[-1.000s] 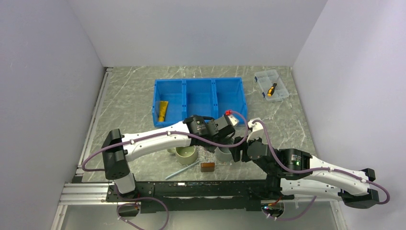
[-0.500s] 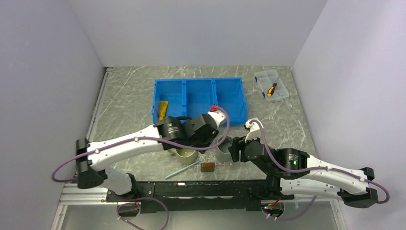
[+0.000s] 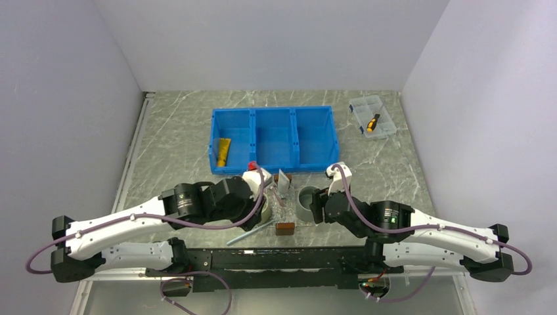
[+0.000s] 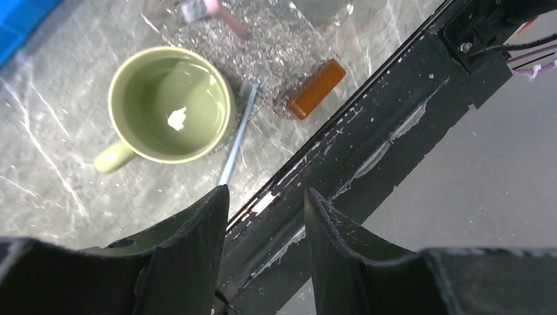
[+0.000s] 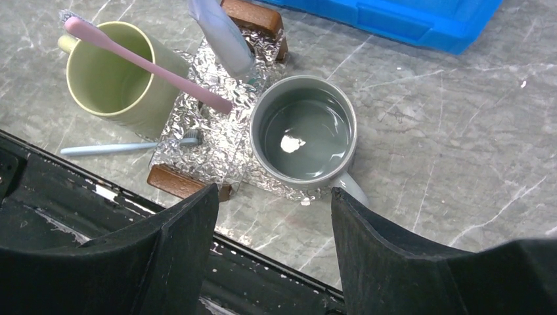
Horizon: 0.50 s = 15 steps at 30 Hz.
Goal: Prepare toiletry sets of a toothbrush and toothpaste on the tray
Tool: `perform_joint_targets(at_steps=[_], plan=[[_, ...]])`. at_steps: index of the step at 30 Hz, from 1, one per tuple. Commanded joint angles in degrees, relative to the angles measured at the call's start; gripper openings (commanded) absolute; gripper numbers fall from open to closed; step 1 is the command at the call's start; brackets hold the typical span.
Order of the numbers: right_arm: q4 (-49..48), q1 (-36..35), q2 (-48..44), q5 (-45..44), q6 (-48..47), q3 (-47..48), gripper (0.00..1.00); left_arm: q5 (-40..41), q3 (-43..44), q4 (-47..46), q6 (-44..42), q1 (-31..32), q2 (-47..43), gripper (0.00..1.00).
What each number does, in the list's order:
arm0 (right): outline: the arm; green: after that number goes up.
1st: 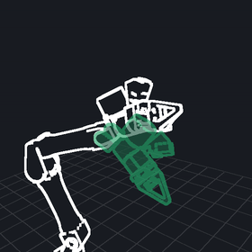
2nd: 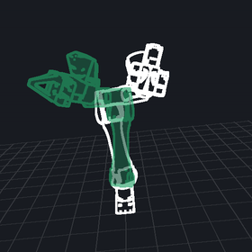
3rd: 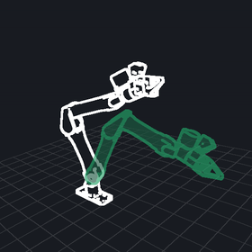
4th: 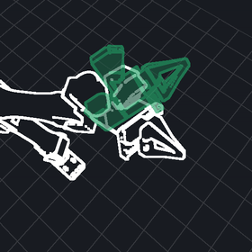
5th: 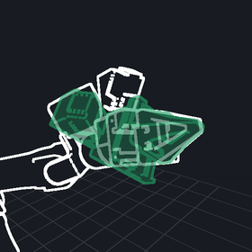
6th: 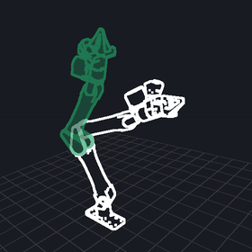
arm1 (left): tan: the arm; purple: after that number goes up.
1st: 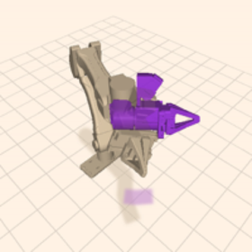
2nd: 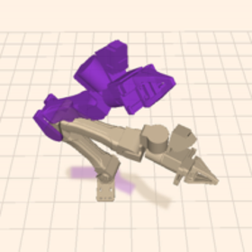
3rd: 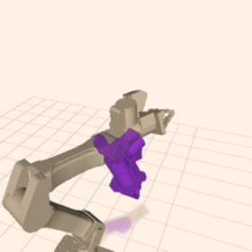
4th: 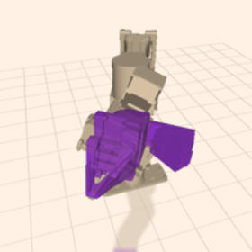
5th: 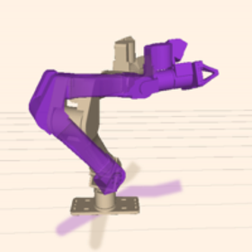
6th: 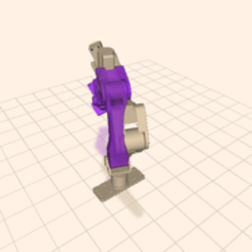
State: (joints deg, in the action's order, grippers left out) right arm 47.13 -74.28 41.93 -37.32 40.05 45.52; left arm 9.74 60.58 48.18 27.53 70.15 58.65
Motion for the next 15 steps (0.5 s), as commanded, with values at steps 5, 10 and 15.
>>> perform_joint_targets(at_steps=[5, 10, 15], plan=[[-1.81, 0.05, 2.08, 0.97, -0.59, 3.61, 0.66, -0.47, -10.99, -3.2, 9.65, 1.39, -5.87, 0.52], [-3.05, 0.07, 2.26, 1.94, -0.35, 3.11, 0.66, 1.69, -16.58, -4.59, 13.9, 1.41, -4.83, 0.54], [-3.55, 0.09, 2.71, 2.97, 0.09, 2.84, 0.66, 4.03, -20.42, -7.57, 17.1, 1.4, -2.86, 0.57]])
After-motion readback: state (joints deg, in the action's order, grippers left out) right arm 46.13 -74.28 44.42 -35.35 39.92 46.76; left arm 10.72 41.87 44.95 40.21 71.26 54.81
